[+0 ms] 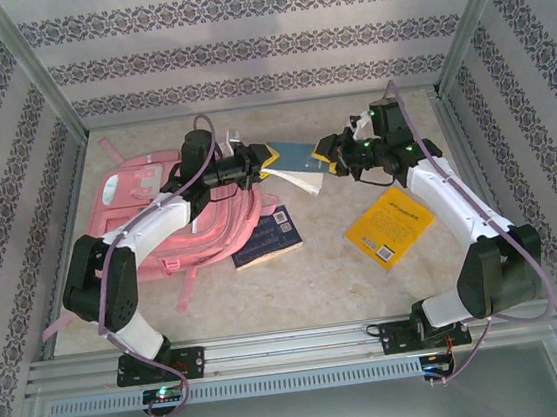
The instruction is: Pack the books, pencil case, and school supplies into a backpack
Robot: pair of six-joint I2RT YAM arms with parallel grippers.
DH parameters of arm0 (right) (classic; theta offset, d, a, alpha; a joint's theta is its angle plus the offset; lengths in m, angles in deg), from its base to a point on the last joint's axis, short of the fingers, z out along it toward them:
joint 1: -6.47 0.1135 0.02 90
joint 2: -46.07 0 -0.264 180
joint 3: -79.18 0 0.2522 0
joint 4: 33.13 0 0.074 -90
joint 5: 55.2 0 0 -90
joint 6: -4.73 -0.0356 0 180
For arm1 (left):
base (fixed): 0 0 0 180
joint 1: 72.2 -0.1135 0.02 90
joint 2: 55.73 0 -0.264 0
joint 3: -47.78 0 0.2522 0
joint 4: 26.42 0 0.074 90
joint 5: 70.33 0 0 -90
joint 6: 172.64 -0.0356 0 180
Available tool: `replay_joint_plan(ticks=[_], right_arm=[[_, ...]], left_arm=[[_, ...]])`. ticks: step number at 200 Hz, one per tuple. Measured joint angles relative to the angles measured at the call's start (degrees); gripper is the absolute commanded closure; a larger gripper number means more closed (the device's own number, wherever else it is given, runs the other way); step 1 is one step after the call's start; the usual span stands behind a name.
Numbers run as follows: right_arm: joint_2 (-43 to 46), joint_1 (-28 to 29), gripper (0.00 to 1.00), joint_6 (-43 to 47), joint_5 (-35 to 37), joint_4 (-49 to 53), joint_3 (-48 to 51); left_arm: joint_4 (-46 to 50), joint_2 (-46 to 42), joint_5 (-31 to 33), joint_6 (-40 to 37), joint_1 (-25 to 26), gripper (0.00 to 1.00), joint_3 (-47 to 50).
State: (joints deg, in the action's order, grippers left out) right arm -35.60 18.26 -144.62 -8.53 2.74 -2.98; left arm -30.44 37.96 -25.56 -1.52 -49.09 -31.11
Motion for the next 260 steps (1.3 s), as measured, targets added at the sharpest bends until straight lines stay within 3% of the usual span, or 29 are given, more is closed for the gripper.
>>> replay_joint_plan(ticks=[31,45,66,104,185,197,244,260], right_arm=[[1.8,0.0,0.26,2.5,1.4,3.1,0.0],[2.9,0.0,0.19,2.1,1.5,2.7,0.3],[4.5,0.0,0.12,-1.2,0.3,-1.6,2.8],[4.8,0.5,0.08,-11.9,-1.6,-14.4,8.9],[4.6,2.0,0.14,-29.1,-2.4,-37.9,15.0],[4.2,2.4,0.18,-31.5,-2.4,-41.6,15.3],[4.6,2.6,0.48,-37.7,-2.2,-50.2,15.9],[5.0,2.6,0.53,-38.5,-2.2,-50.9,16.3]], left_arm=[[0.2,-2.2,0.8,-0.2,0.0,0.93,0.0],[0.5,-2.5,1.1,-0.3,0.0,0.94,-0.2],[1.1,-2.6,1.6,-0.5,0.0,0.95,-1.1],[1.5,-3.2,2.0,-0.1,0.0,0.96,-2.5],[1.7,-5.3,2.6,1.4,0.0,0.96,-5.2],[1.7,-5.5,2.6,1.7,0.0,0.96,-5.2],[1.8,-5.5,2.8,2.5,0.0,0.97,-5.2],[2.1,-5.5,2.8,2.5,0.0,0.97,-5.2]])
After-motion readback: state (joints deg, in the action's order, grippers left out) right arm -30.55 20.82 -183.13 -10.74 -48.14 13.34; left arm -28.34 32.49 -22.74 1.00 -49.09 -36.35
